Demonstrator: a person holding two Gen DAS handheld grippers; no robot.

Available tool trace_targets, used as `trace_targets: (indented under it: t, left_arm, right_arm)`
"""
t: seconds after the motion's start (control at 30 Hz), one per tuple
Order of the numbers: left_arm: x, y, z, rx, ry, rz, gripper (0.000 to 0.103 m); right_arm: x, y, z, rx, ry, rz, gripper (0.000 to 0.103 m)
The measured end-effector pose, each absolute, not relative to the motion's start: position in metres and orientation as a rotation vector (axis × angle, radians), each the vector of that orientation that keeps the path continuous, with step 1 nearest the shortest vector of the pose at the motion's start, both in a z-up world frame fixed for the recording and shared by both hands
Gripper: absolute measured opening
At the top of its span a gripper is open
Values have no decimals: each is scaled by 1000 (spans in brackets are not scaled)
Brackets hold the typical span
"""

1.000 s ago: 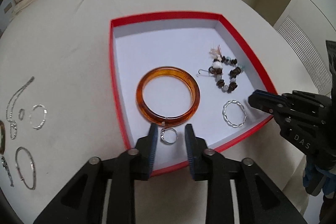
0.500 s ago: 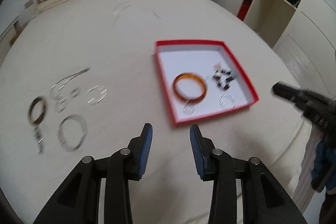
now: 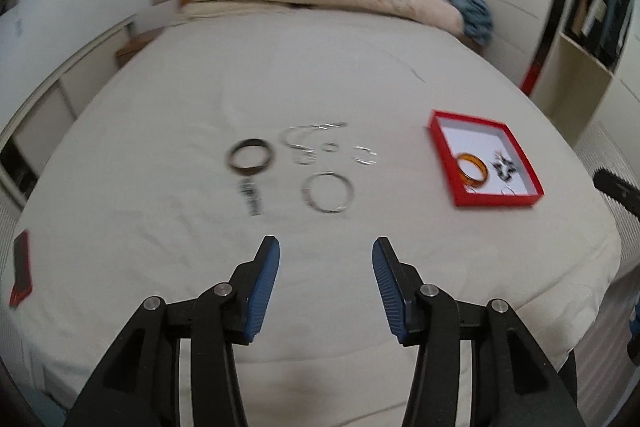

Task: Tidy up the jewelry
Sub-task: 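Move both open tools back toward the remaining jewelry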

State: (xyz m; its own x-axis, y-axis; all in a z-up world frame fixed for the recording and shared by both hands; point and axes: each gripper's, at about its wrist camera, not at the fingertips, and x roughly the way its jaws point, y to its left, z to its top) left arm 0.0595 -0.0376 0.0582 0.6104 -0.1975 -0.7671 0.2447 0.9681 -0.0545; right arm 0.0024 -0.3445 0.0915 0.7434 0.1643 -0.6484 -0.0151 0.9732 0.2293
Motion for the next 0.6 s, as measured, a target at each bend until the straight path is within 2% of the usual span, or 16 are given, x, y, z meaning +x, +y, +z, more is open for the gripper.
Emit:
trace_targets:
  t: [0.1, 0.33, 0.6]
  left_arm:
    - [46, -8, 68, 36, 851, -191, 52]
    - [26, 48, 78, -22, 815, -92, 52]
    - [43, 73, 61, -56, 851, -59, 52]
  right_arm:
    - [-6, -324, 104, 193, 702, 123, 38]
    - [-19, -290, 124, 164, 657, 182, 37]
    - [1, -265, 115, 143, 689, 239, 36]
